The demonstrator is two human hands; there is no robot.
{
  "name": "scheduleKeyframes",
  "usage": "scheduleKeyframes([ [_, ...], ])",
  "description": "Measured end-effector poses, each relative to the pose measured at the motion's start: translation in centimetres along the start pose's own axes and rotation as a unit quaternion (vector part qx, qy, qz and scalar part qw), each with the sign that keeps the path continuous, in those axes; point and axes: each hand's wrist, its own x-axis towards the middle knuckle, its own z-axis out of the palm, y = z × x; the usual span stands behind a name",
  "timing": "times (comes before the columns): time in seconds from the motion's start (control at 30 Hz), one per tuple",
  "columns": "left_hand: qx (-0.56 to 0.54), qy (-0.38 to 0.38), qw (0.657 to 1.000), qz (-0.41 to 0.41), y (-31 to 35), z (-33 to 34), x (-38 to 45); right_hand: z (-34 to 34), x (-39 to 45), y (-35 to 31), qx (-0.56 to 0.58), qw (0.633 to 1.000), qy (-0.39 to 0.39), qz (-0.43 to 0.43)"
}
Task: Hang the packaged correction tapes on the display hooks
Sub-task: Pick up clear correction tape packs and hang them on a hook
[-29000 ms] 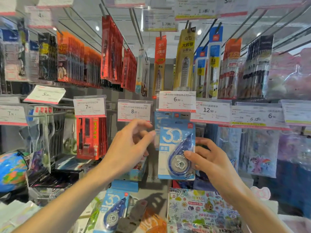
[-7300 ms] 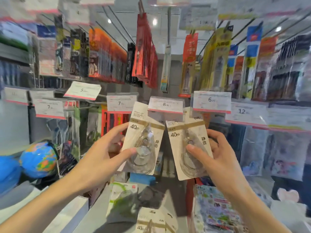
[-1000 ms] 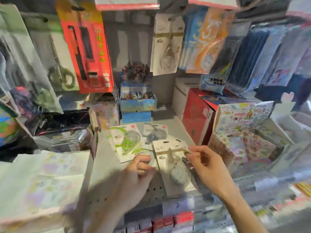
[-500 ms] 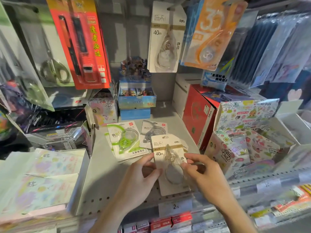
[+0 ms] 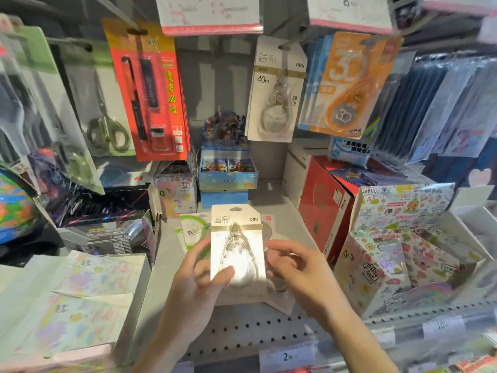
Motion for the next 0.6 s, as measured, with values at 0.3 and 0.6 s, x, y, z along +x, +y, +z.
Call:
scheduleKeyframes([
  [0.3,0.009,0.005,0.999,-0.031,0.0,-2.0,0.2,0.2,0.6,2.6,-0.497,0.864,0.052,0.062],
  [0.6,0.028,0.008,0.999,-0.04,0.1,-2.4,0.0,0.6,0.5,2.9,-0.382,0.921,0.043,0.061],
])
